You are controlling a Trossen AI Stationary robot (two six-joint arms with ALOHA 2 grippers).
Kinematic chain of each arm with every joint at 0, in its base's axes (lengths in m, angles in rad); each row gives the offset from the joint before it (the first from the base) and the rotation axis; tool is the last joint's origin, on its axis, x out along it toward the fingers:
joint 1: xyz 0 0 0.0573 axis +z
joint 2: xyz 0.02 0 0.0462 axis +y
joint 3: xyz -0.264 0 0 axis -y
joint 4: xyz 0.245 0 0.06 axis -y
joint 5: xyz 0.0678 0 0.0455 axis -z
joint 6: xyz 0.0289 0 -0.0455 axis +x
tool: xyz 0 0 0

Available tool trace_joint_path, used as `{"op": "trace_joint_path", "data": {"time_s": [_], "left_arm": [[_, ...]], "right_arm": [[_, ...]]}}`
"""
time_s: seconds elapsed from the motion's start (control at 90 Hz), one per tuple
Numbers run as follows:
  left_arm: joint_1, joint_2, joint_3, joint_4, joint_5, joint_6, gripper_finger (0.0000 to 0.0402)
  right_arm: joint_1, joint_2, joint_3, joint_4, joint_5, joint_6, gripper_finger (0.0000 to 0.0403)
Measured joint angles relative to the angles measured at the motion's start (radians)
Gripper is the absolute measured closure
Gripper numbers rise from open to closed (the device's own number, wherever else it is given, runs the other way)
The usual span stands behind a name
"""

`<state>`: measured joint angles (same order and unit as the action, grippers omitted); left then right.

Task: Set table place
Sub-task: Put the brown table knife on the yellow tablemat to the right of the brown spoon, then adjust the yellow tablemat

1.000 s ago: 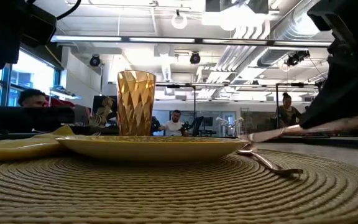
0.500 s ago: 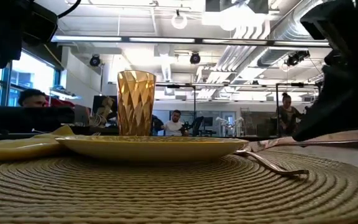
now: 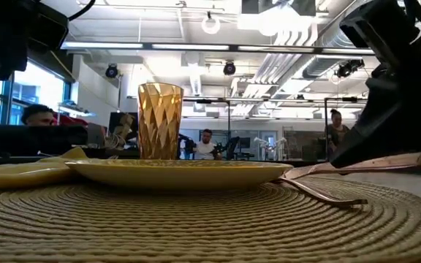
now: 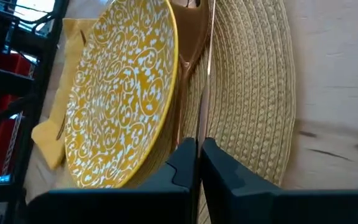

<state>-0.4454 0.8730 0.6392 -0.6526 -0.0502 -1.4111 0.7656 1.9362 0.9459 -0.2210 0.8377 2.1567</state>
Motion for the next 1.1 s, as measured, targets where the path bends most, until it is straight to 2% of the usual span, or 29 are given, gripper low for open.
{"op": "trace_joint_path", "data": {"time_s": [0.3,0.444,0.578,0.656,0.811,0.978,1.1], "left_arm": [[0.000,0.000,0.000,0.000,-0.003,0.001,0.0402],[0.000,0.000,0.000,0.000,-0.003,0.001,0.0402],[0.000,0.000,0.000,0.000,-0.003,0.001,0.0402],[0.000,0.000,0.000,0.000,-0.003,0.001,0.0402],[0.000,0.000,0.000,0.005,-0.003,-0.001,0.0402],[0.000,0.000,0.000,0.006,-0.041,0.001,0.0402],[0.001,0.000,0.000,0.007,-0.092,0.002,0.0402]], "right_arm": [[-0.013,0.002,-0.001,-0.002,-0.035,-0.019,0.0389],[-0.013,0.002,-0.002,0.001,-0.046,-0.034,0.0342],[-0.021,0.002,-0.003,0.001,-0.167,-0.071,0.0285],[-0.012,-0.020,-0.004,0.001,-0.198,-0.132,0.0261],[0.005,-0.183,-0.011,-0.152,-0.341,-0.289,0.0241],[-0.047,-0.420,-0.008,-0.331,-0.603,-0.644,0.0244],[-0.088,-0.537,-0.008,-0.409,-0.630,-0.757,0.0250]]}}
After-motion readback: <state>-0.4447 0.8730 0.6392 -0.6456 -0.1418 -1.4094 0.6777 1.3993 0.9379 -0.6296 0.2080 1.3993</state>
